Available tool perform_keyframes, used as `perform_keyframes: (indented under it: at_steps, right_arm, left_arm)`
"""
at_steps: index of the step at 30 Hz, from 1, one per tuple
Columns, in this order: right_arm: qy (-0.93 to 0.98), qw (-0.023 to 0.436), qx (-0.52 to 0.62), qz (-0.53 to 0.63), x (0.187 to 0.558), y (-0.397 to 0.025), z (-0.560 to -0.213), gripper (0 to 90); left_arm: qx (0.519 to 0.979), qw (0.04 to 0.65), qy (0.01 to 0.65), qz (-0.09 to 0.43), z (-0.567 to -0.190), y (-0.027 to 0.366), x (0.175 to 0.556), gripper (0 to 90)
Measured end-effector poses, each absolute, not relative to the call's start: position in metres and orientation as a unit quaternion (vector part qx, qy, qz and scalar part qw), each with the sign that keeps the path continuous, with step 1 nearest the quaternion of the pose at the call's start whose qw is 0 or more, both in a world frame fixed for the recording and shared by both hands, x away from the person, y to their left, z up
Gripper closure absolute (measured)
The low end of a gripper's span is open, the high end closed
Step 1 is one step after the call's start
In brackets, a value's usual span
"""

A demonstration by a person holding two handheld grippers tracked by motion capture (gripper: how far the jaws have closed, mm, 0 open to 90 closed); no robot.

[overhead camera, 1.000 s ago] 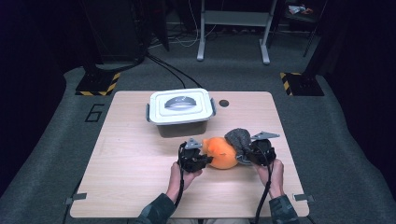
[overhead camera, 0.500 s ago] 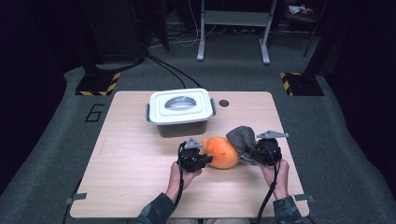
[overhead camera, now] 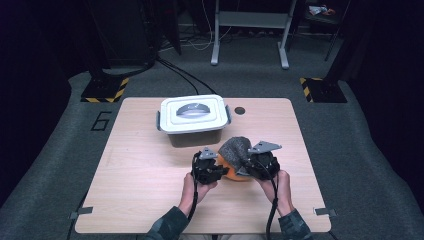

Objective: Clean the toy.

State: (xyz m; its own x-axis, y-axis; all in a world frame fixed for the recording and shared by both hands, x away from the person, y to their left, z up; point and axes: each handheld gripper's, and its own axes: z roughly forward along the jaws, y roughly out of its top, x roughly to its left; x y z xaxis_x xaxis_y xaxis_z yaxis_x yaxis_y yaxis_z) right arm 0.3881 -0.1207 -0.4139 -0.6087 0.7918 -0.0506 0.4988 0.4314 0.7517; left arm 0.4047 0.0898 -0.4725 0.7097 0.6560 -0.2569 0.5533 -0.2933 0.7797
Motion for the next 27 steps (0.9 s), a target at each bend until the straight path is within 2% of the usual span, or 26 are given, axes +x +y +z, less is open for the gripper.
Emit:
perform_keyframes:
  at_steps: [15, 27]
  right_arm:
    - [0.784, 0.188, 0.484, 0.341, 0.406, -0.172, -0.441, 76.1]
    - [0.777, 0.164, 0.524, 0.306, 0.423, -0.185, -0.474, 76.1]
  left_arm:
    - [0.798, 0.462, 0.384, 0.051, -0.475, 0.090, 0.405, 81.2]
    - [0.796, 0.461, 0.389, 0.046, -0.477, 0.092, 0.406, 81.2]
